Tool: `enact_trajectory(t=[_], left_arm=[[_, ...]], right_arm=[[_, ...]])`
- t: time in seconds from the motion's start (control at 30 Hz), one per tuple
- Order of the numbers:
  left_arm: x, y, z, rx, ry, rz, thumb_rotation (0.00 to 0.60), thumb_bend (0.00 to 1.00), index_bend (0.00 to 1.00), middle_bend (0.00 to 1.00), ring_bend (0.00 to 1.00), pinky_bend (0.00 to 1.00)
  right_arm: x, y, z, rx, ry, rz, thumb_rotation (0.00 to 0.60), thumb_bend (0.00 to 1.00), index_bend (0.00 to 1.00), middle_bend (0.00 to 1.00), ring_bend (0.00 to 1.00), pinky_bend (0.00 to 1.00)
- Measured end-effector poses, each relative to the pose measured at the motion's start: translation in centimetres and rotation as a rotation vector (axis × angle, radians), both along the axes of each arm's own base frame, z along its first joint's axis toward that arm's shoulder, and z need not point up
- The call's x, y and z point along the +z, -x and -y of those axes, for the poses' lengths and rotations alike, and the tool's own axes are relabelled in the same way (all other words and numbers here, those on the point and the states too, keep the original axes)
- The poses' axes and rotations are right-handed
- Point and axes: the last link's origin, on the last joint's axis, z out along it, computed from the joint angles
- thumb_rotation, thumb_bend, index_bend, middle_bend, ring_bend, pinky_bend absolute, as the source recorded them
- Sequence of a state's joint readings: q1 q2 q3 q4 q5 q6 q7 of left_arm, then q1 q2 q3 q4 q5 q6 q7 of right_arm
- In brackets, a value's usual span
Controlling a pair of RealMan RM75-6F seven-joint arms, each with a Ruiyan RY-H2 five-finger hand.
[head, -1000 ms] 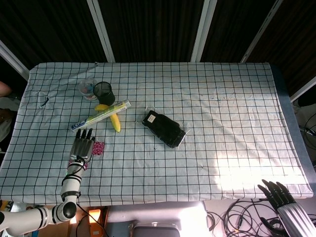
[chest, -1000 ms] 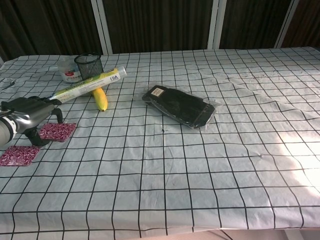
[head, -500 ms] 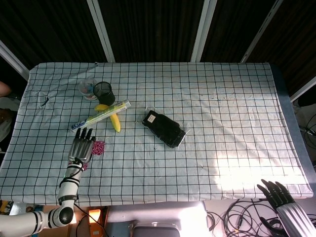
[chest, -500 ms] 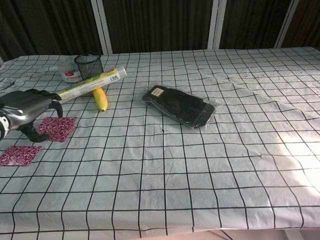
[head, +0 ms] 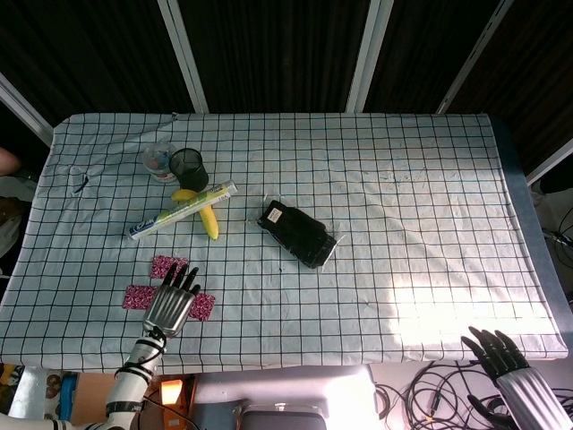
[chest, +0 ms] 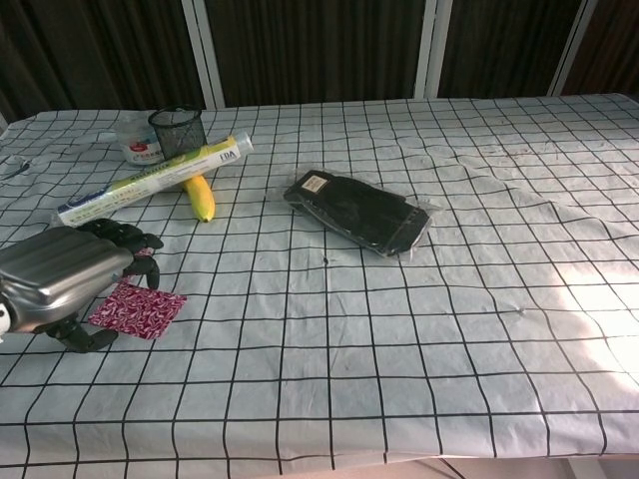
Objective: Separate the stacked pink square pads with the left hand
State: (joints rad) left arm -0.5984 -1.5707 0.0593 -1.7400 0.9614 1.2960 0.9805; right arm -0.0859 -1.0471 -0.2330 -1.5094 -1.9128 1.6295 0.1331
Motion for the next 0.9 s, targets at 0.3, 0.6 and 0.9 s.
enact_trajectory(t=[0.3, 0.6, 0.9], left_arm=[[-0.5, 1.5, -0.2, 0.065, 0.009, -0.032, 0.600, 0.32, 0.00, 0.00, 0.00, 0.00], [1.8, 1.4, 1.0, 0.056, -0.013, -0.017, 0.600, 0.30, 0.00, 0.00, 0.00, 0.00], [7.0, 3.3, 3.9, 0.063, -0.084, 0.137, 0.600, 0.30, 0.00, 0.00, 0.00, 0.00]], right_arm=[[0.2, 0.1, -0.1, -0.001, 0.006, 0.002, 0.600, 0.20, 0.00, 0.00, 0.00, 0.00], [-0.1, 0.1, 0.0, -0.006, 0.007, -0.008, 0.600, 0.20, 0.00, 0.00, 0.00, 0.00], [-0.2, 0.0, 0.0, -0.007, 0.010, -0.015, 0.600, 0.20, 0.00, 0.00, 0.00, 0.00]])
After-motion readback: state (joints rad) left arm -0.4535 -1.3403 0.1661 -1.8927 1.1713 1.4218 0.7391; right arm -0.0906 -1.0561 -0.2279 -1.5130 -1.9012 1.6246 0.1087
